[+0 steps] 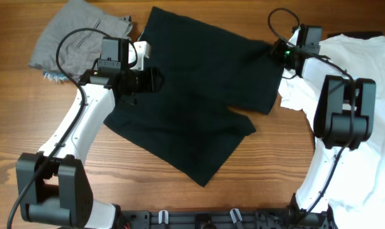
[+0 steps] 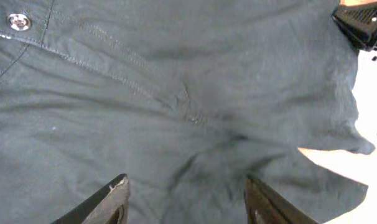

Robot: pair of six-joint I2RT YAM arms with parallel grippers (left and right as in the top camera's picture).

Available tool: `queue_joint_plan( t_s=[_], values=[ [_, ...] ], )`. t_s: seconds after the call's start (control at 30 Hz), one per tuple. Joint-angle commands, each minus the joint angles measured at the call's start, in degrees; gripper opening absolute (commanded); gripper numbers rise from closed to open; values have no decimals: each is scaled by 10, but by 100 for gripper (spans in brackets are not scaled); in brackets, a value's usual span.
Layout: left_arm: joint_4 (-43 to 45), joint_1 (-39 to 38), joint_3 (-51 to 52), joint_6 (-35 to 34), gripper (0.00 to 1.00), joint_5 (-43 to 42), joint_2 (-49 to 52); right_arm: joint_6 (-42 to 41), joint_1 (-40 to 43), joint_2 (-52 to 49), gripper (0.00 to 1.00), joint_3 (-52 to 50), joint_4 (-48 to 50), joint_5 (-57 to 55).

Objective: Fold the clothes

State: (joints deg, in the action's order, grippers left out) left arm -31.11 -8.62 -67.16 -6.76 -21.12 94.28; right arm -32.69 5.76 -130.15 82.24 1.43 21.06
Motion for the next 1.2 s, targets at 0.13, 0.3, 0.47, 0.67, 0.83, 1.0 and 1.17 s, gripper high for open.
queue_joint_plan(
  t_s=[0.13, 0.3, 0.47, 0.67, 0.83, 1.0, 1.17],
  values=[
    [-2, -2, 4, 3, 66, -7, -3, 30, 11, 42, 18, 57, 12, 151],
    [-2, -2, 4, 3, 68, -8, -5, 89, 17, 161, 32, 57, -140, 184],
    [-2, -2, 4, 3, 67, -8, -5, 122, 2, 186, 4, 47, -388, 0],
    [-3, -2, 4, 3, 67, -8, -5, 65, -12, 119, 4, -12, -392, -65],
    [-3, -2, 4, 3, 68, -7, -5, 28, -21, 33, 4, -14, -290, -56],
    [-2, -2, 4, 3, 69, -7, -5, -55, -32, -52, 4, -12, -113, -46],
    [-2, -2, 4, 3, 73, -7, -5, -28, -29, -37, 4, 15, -13, 7]
  ],
)
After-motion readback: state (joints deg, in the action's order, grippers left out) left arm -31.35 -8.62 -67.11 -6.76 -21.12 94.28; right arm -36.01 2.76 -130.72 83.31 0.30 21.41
